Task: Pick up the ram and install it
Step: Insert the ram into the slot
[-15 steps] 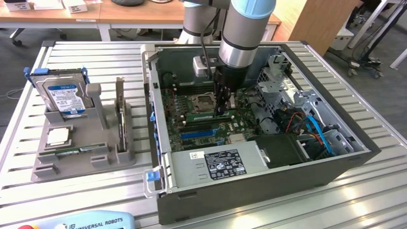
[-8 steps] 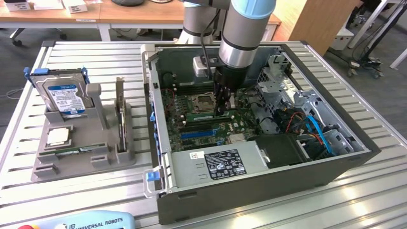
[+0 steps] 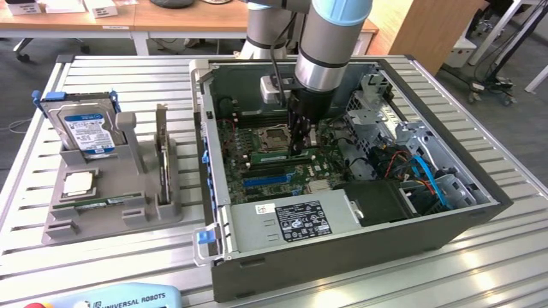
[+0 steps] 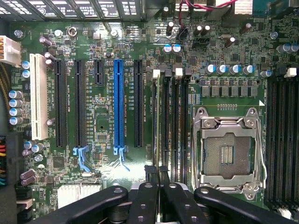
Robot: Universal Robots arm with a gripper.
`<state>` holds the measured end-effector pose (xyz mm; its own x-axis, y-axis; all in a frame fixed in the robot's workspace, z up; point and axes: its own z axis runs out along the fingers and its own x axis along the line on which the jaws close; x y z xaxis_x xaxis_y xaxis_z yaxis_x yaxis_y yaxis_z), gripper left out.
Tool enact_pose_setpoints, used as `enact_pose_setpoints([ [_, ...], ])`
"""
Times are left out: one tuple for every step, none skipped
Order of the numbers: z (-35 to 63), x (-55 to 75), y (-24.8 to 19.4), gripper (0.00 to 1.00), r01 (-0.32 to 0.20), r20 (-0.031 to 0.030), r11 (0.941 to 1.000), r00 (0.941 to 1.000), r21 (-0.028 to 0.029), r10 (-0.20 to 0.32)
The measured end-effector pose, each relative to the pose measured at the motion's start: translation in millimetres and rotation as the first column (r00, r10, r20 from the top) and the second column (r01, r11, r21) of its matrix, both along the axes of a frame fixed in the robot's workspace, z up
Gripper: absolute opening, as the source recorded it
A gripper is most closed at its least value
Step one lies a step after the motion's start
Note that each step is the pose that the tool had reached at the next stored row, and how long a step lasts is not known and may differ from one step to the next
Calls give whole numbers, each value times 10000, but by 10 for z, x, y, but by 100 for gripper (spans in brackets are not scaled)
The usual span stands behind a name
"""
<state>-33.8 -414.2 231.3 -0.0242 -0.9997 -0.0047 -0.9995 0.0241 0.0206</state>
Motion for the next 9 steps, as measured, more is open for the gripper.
enact_pose_setpoints([
  [-3, 0, 1, 11, 0, 1, 10000, 10000, 4, 0],
  [-5, 1, 3, 11, -1, 1, 10000, 10000, 6, 1],
  [-5, 1, 5, 11, -3, 0, 10000, 10000, 5, 3],
  [-6, 1, 6, 11, -2, 1, 10000, 10000, 5, 2],
  [-6, 0, 7, 11, -1, 0, 10000, 10000, 4, 1],
  [-6, 0, 7, 11, 0, -1, 10000, 10000, 4, 0],
  [-5, 0, 7, 11, 0, 0, 10000, 10000, 3, 0],
  [-5, 0, 8, 11, 0, -1, 10000, 10000, 4, 0],
  [-6, 0, 8, 11, 0, 0, 10000, 10000, 4, 0],
])
